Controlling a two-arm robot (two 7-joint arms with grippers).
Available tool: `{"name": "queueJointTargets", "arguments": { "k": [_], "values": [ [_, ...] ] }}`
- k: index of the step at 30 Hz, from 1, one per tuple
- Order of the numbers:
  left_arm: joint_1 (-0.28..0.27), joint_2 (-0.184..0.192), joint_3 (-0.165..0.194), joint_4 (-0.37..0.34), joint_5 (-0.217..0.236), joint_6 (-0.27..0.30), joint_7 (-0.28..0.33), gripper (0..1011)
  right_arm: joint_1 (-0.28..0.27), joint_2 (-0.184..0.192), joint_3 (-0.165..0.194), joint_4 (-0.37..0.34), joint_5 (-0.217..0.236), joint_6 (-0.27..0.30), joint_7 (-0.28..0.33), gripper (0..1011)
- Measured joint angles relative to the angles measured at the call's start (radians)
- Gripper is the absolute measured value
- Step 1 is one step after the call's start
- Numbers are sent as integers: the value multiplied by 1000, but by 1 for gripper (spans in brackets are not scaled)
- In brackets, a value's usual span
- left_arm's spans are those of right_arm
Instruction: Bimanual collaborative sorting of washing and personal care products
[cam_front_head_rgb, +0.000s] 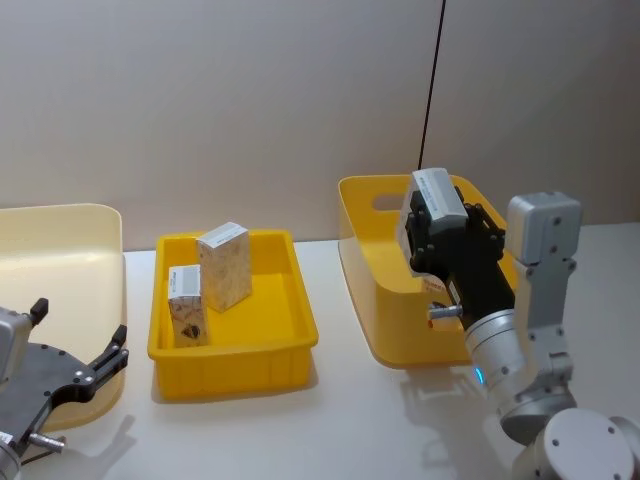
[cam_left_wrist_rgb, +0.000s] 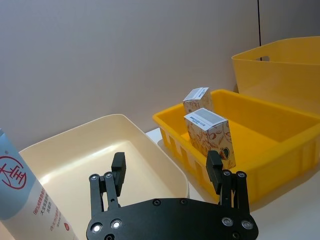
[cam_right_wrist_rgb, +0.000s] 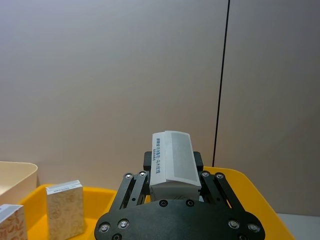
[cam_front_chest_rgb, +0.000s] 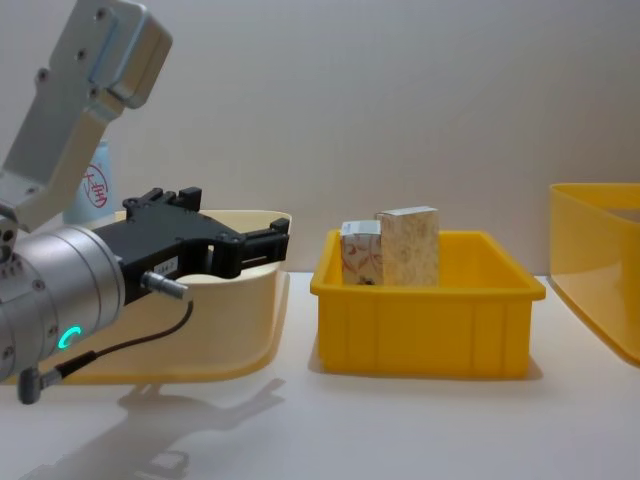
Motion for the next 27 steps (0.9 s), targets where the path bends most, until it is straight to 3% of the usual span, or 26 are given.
{"name": "queueJointTargets", "arguments": {
  "k": [27],
  "values": [
    [0,0,0,0,0,0,0,1003,55,-19,16,107,-34,-29,1,412]
  ]
}}
